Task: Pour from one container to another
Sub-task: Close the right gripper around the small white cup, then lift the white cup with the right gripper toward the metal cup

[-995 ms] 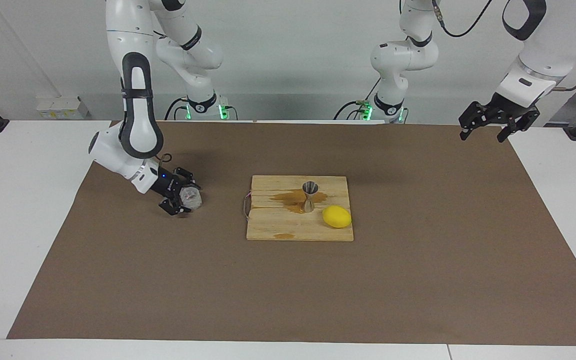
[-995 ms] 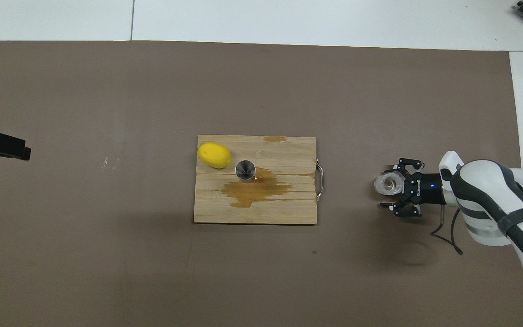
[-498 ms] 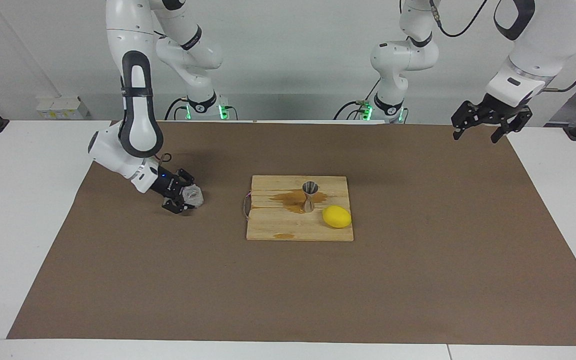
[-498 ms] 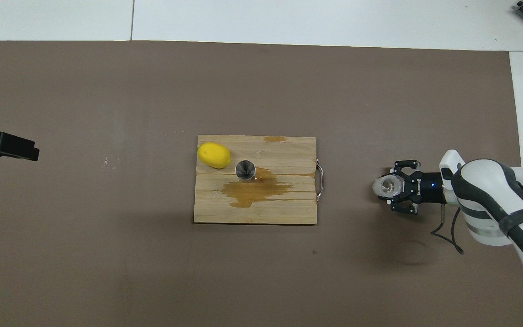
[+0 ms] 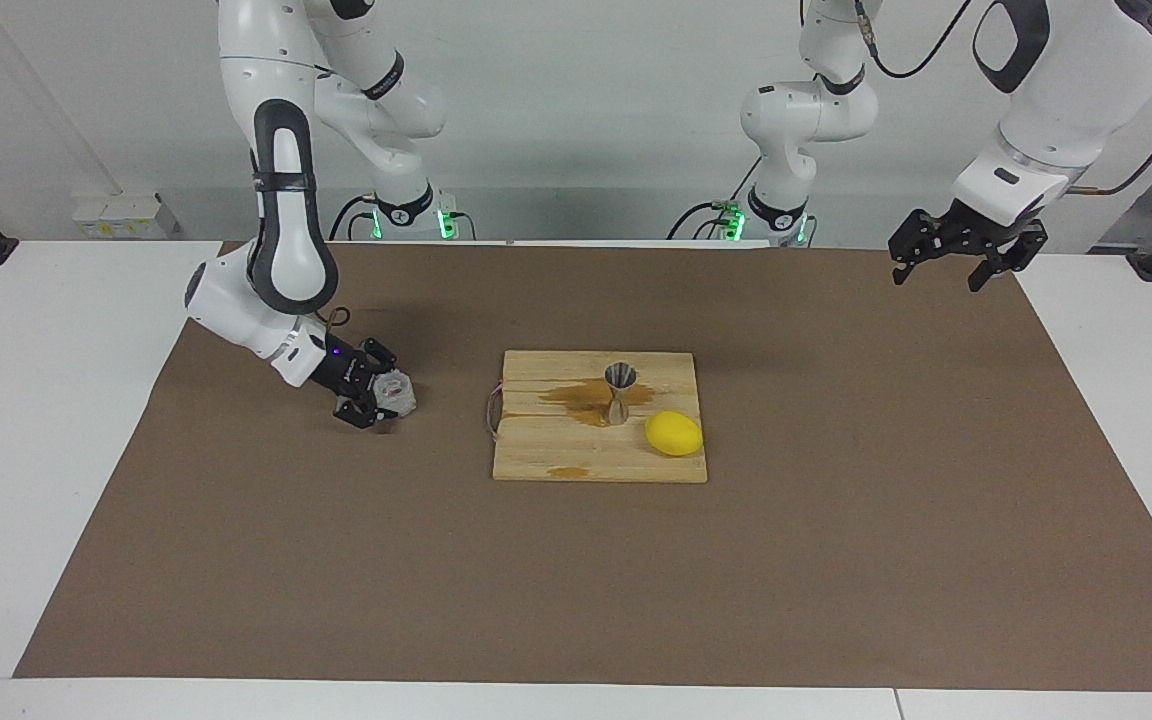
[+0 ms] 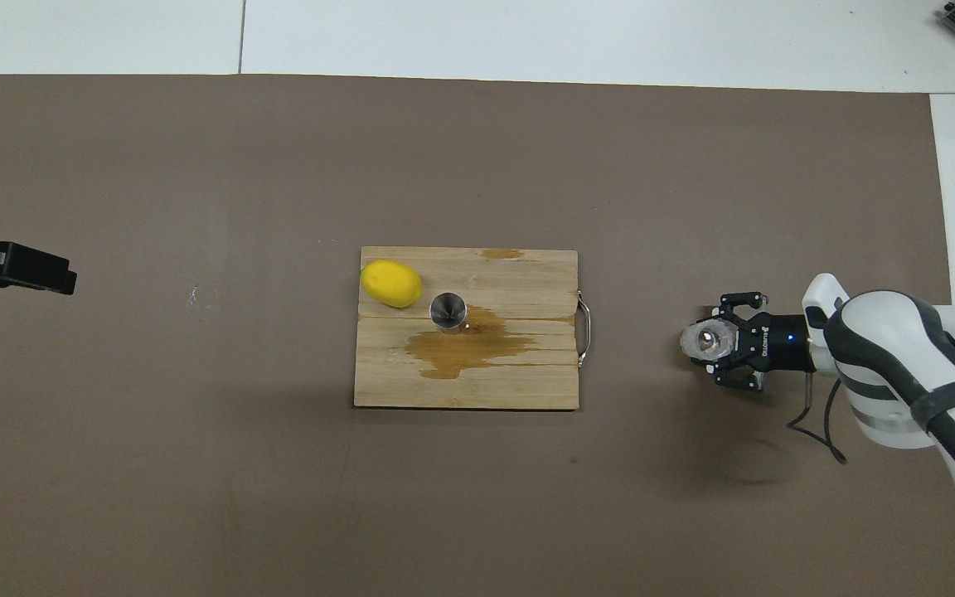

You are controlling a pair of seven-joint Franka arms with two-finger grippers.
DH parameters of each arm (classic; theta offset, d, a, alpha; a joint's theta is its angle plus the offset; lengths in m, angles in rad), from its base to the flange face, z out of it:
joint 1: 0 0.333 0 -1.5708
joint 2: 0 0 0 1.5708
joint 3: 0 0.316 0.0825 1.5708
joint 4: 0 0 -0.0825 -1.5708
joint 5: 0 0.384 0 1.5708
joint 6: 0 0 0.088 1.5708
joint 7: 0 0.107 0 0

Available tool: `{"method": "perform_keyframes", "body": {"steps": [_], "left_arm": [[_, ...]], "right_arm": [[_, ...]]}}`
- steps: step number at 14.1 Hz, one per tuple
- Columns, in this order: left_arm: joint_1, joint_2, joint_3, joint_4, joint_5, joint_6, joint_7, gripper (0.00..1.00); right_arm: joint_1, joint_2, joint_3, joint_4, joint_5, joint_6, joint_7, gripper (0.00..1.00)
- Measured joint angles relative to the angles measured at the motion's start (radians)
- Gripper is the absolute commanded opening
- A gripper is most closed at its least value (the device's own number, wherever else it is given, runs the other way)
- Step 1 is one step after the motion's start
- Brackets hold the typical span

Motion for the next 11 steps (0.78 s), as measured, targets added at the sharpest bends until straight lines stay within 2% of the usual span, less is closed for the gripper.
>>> {"method": "perform_keyframes", "body": {"steps": [5, 11], "left_arm": [[0.000, -0.008, 0.002, -0.005, 0.000, 0.014, -0.007, 1.00], [0.000, -0.022, 0.010, -0.003, 0.000, 0.030, -0.019, 1.00]], "right_arm": [[0.063, -0.027, 0.002, 0.008, 0.000, 0.023, 0.097, 0.54], [0.177, -0.061, 0.009, 0.053, 0.000, 0.035, 0.323, 0.54]]}}
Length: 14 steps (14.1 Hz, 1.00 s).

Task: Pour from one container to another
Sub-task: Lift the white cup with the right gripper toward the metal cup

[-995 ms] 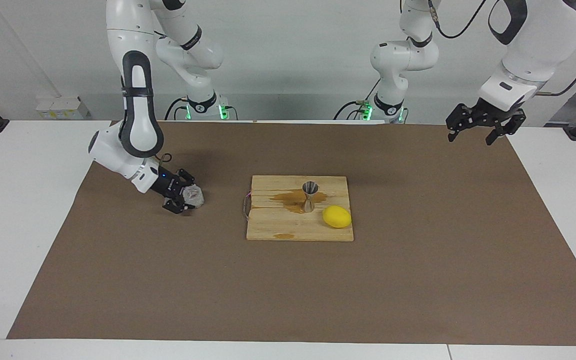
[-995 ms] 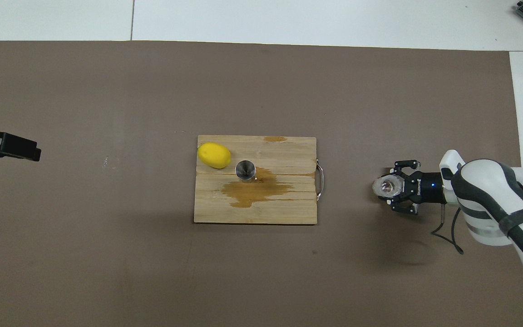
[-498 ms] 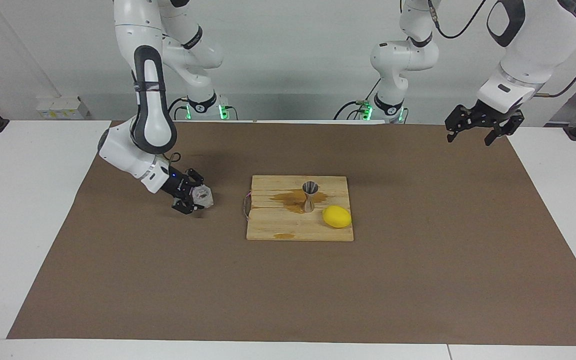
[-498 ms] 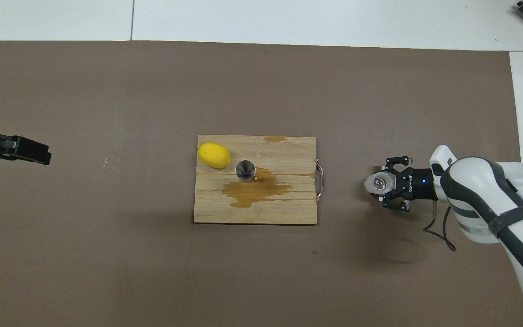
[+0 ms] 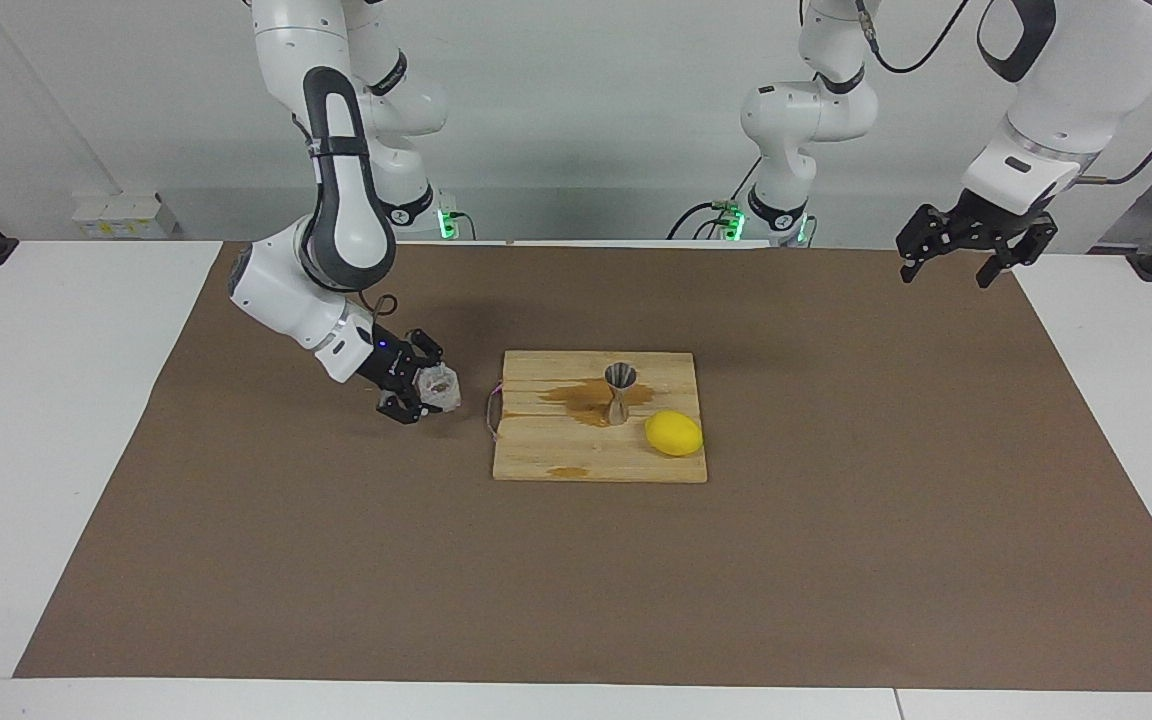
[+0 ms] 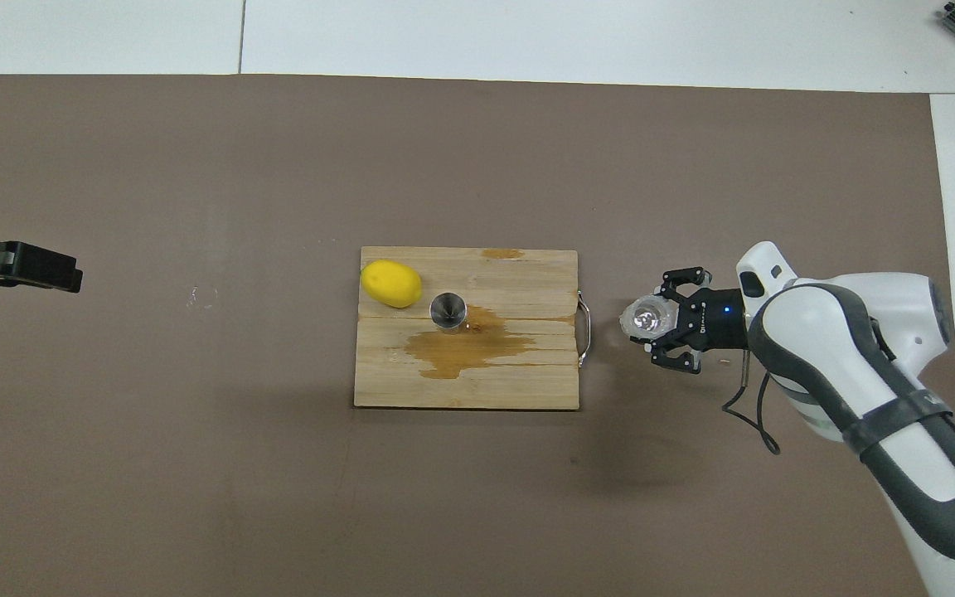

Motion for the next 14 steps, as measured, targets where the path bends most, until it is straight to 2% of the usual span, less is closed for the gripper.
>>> {"method": "perform_keyframes", "body": {"steps": [6, 14], "left_arm": [[0.008, -0.002, 0.006, 0.000, 0.000, 0.001, -0.017, 1.00], [0.014, -0.009, 0.012, 0.000, 0.000, 0.001, -0.017, 1.00]], "right_arm": [[0.103, -0.020, 0.006, 0.030, 0.000, 0.099, 0.156, 0.54], [0.225, -0.021, 0.007, 0.091, -0.014, 0.138, 0.329, 0.54]]}}
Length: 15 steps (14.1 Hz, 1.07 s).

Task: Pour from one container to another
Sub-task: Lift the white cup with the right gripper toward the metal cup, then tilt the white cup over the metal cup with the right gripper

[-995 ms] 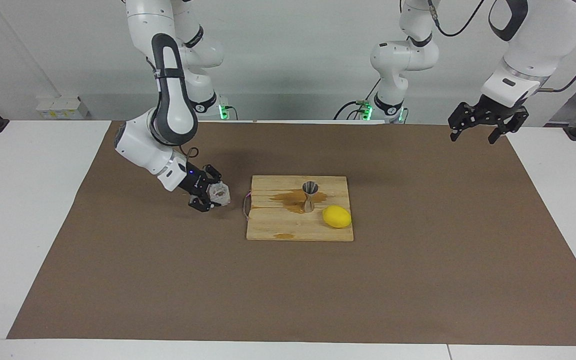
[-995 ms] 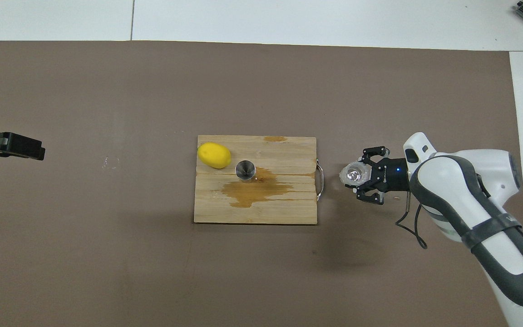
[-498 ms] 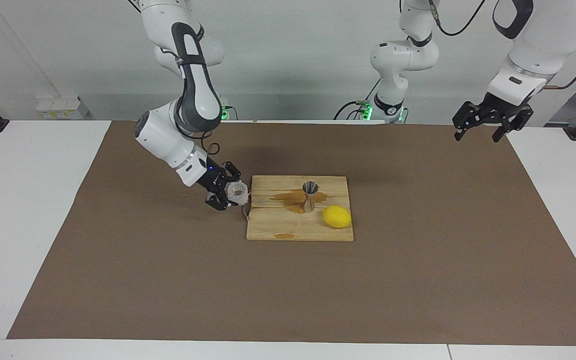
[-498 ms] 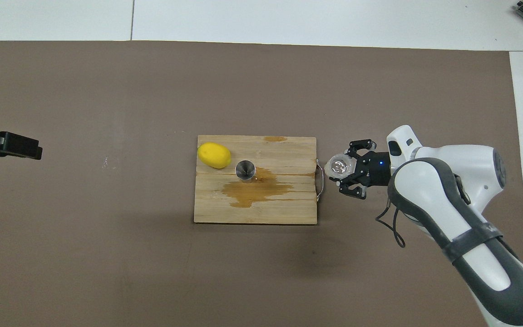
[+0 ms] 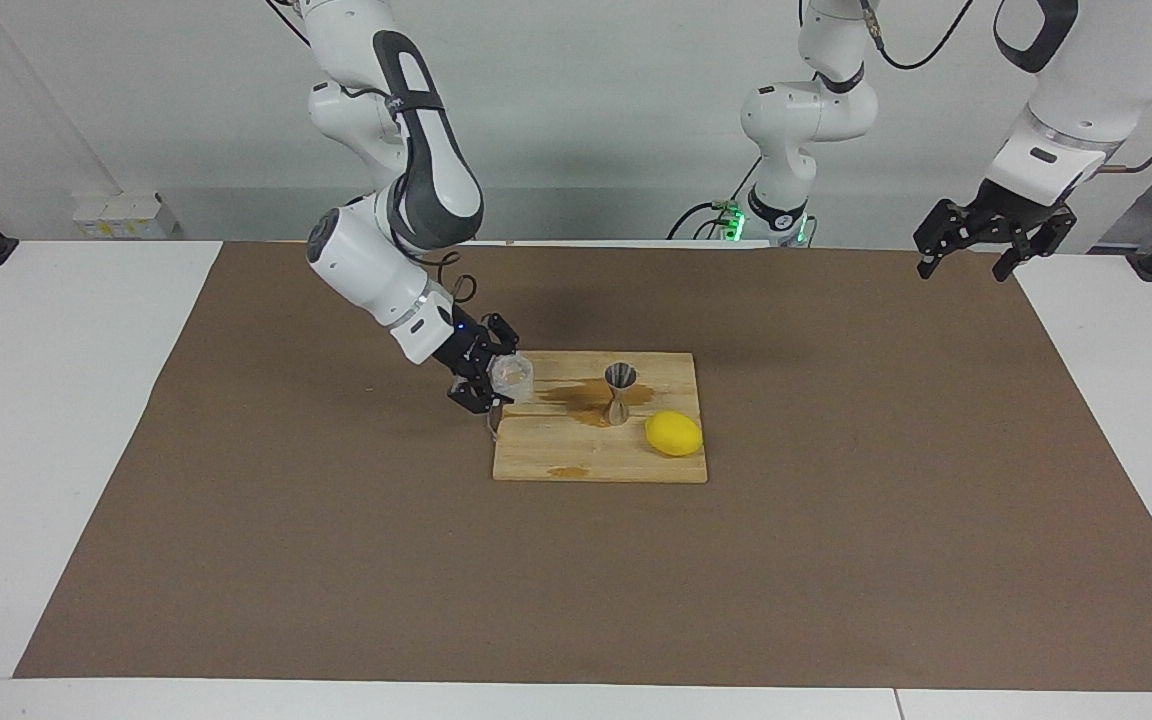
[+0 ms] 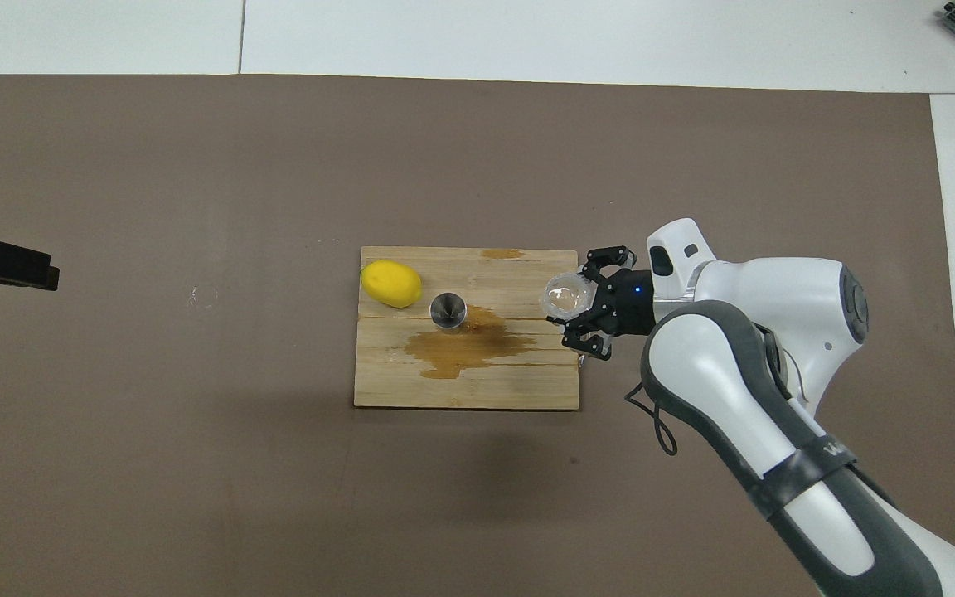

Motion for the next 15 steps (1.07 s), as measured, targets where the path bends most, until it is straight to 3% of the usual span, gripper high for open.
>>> {"method": "perform_keyframes", "body": {"steps": [3, 7, 15], "left_arm": [[0.000, 0.000, -0.006, 0.000, 0.000, 0.000, 0.002, 1.00], [-0.001, 0.000, -0.008, -0.001, 0.000, 0.000, 0.005, 1.00], [-0.003, 0.001, -0.011, -0.007, 0.000, 0.001, 0.006, 1.00]], "right_arm": [[0.042, 0.000, 0.001, 0.010, -0.060, 0.028, 0.081, 0.54], [0.078, 0.002, 0.002, 0.044, -0.249, 0.032, 0.275, 0.54], [0.165, 0.010, 0.003, 0.097, -0.447, 0.032, 0.493, 0.54]]}}
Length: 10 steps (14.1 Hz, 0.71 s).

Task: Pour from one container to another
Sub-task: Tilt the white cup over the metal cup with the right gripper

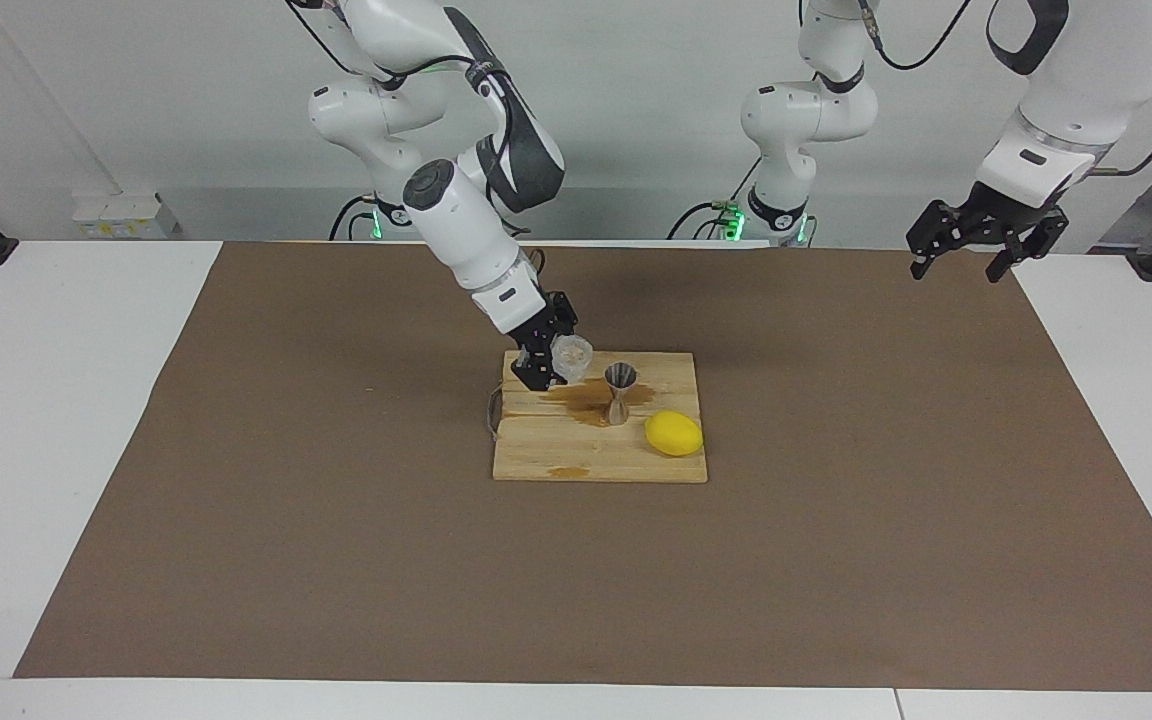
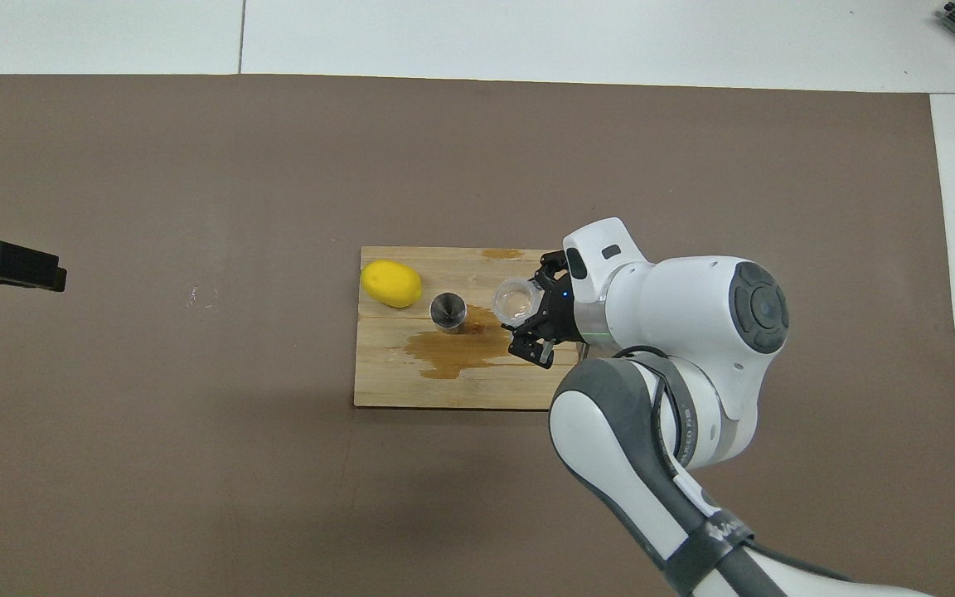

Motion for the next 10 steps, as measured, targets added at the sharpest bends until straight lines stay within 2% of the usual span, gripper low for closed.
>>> {"method": "perform_keyframes", "body": {"steps": [3, 6, 10], "left_arm": [[-0.002, 0.000, 0.000, -0.001, 0.000, 0.003, 0.000, 1.00], [-0.002, 0.000, 0.000, -0.001, 0.000, 0.006, 0.000, 1.00], [-0.002, 0.000, 0.000, -0.001, 0.000, 0.006, 0.000, 1.00]], "right_arm": [[0.022, 0.010, 0.000, 0.033, -0.135, -0.019, 0.123, 0.54], [0.032, 0.018, 0.000, 0.084, -0.198, -0.090, 0.159, 0.54], [0.048, 0.040, 0.000, 0.125, -0.276, -0.123, 0.231, 0.54]]}}
